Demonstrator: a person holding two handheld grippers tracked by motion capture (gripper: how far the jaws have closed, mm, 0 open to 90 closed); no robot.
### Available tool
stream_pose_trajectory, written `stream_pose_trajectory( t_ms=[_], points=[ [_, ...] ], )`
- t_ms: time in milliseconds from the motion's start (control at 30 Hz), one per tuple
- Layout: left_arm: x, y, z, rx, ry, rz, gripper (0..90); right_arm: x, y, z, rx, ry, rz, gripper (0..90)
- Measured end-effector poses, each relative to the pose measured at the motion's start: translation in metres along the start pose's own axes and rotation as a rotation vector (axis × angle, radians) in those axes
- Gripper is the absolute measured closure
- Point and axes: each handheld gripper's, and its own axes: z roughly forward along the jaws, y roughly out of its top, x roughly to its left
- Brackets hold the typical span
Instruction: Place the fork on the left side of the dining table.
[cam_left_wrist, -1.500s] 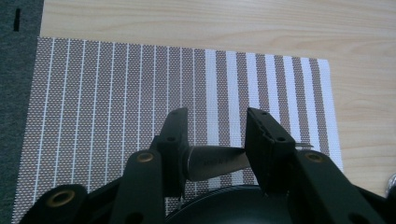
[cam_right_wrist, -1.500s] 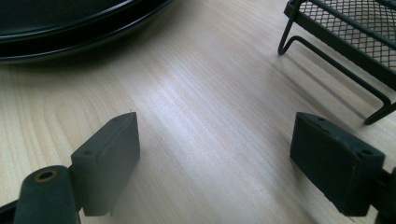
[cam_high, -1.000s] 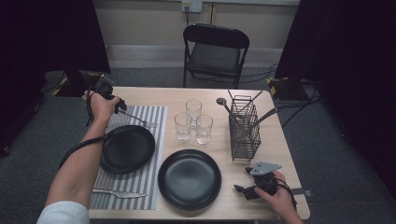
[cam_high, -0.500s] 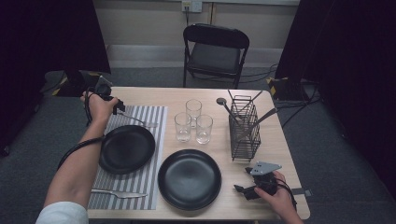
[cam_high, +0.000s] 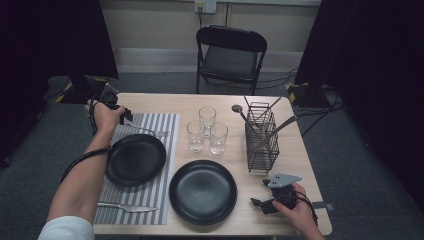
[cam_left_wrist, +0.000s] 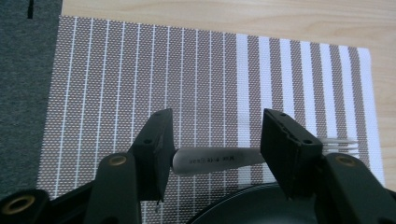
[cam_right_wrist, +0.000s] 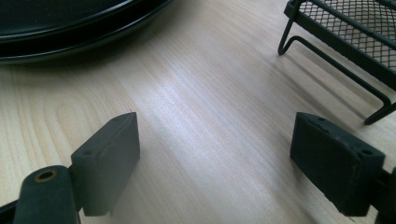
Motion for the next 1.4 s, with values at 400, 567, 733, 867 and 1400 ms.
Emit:
stream_pose_trajectory(
  t_ms=[400,567,733,867,1400],
  points=[
    [0.005,-0.001,0.002,0.008,-0.003,-0.003,39.3,0.0,0.0,0.0,0.0,0.0,0.0,14.9],
    [0.003,-0.001,0.001,0.011,-0.017,0.007,38.9,0.0,0.0,0.0,0.0,0.0,-0.001,14.9],
    [-0.002,-0.001,-0.004,-0.003,-0.031,0.002,37.9,0.0,0.0,0.0,0.0,0.0,0.0,14.9],
    [-0.008,-0.002,-0.009,-0.008,-0.04,0.006,37.0,0.0,0.0,0.0,0.0,-0.001,0.0,14.9],
    [-0.025,-0.013,-0.026,-0.032,-0.092,0.018,36.9,0.0,0.0,0.0,0.0,0.0,0.0,14.9]
  ],
)
